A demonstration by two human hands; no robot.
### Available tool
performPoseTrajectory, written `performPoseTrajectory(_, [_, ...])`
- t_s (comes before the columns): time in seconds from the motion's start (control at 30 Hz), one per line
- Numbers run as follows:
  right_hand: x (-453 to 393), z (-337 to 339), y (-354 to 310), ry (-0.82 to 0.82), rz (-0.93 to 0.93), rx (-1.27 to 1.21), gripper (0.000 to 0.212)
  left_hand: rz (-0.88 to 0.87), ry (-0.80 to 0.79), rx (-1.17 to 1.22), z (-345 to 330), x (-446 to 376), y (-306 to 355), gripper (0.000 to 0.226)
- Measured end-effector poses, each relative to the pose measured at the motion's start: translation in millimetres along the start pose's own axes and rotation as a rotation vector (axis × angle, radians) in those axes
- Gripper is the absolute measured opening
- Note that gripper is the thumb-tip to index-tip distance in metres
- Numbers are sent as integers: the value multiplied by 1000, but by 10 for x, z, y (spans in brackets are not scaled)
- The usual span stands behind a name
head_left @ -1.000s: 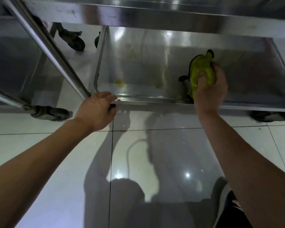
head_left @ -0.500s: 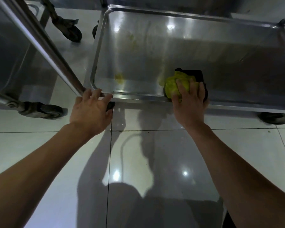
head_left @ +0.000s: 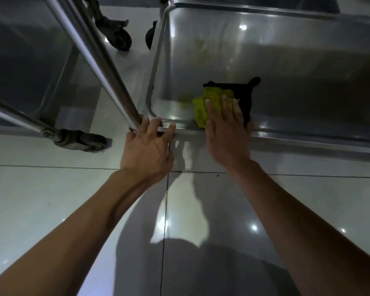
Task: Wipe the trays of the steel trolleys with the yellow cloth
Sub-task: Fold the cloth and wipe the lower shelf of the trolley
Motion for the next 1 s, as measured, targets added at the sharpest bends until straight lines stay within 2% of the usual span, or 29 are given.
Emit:
performPoseTrajectory(0.2, [-205,-246,-746,-157,254,31,55,37,83,124,-19,79,-40,72])
performPoseTrajectory(0.47, [-314,-288,-1244,-287,507,110,57,39,121,181,-27,191,-152,58])
performPoseTrajectory(0.67, [-300,-152,-1041,-237,458,-29,50,38,78,114,-39,230,-130,64])
performPoseTrajectory(0.83, [-302,111,-251,-170,255,-201,58,51,63,116,-14,200,-76,64])
performPoseTrajectory(1.0, [-215,314,410,-30,82,-163,59,54,113,158,-11,133,-32,56])
Point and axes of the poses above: each hand's wrist, its own x-axis away from the middle knuckle, its own z-axis out of the back of the hand, y = z × x, the point moved 6 cm from there along -x, towards the middle knuckle, and after that the axes turned 11 degrees about -z, right-handed, at the moved point
